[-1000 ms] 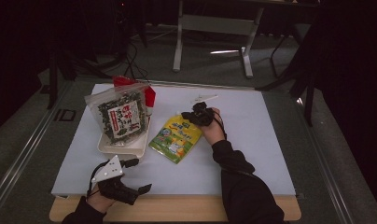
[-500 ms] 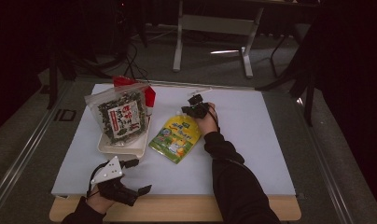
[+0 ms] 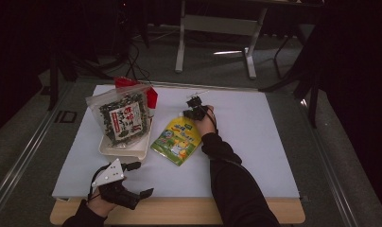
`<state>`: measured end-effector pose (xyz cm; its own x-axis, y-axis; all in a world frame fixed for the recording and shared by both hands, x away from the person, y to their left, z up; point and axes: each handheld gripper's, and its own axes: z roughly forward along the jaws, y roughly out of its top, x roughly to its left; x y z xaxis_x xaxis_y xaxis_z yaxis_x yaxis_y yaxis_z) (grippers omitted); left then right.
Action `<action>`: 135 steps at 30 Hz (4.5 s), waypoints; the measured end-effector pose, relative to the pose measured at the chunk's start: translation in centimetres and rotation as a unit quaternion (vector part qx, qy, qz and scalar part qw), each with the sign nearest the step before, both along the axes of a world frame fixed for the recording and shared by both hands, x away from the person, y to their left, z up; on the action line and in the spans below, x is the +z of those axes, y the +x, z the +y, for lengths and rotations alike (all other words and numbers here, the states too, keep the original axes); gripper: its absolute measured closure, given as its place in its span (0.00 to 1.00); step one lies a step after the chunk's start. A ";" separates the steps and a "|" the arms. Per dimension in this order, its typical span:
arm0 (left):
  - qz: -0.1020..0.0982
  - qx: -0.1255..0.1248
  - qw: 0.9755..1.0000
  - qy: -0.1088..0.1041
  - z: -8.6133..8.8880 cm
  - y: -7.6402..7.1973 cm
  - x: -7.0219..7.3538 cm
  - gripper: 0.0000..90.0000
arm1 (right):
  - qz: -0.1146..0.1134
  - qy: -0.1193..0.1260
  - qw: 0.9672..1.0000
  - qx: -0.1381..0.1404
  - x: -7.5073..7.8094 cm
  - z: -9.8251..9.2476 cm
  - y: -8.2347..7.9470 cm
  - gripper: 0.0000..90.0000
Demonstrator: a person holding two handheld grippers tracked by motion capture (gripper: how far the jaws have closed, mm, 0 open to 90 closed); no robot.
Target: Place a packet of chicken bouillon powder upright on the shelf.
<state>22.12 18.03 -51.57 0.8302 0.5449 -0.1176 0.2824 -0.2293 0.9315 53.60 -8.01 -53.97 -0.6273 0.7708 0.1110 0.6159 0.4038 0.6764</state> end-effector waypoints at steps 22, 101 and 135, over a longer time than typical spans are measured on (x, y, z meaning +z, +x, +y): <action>-0.001 -0.001 1.000 -0.002 -0.3 0.0 0.2 0.02 | 0.015 0.029 0.995 0.090 -0.6 0.3 -3.5 1.00; -0.012 -0.017 1.000 0.009 -0.8 0.5 -0.6 0.02 | 0.137 0.025 0.979 0.148 1.1 -5.6 -11.5 0.81; 0.030 0.051 0.998 0.030 -0.1 4.7 2.6 0.25 | -0.042 0.045 0.965 0.256 12.0 -4.3 -20.4 1.00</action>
<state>26.85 17.93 -49.00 0.7624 0.6341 -0.1291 0.3613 -0.2515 0.8979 33.17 -12.36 -41.97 -0.9325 0.3480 0.0964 0.2941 0.5770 0.7620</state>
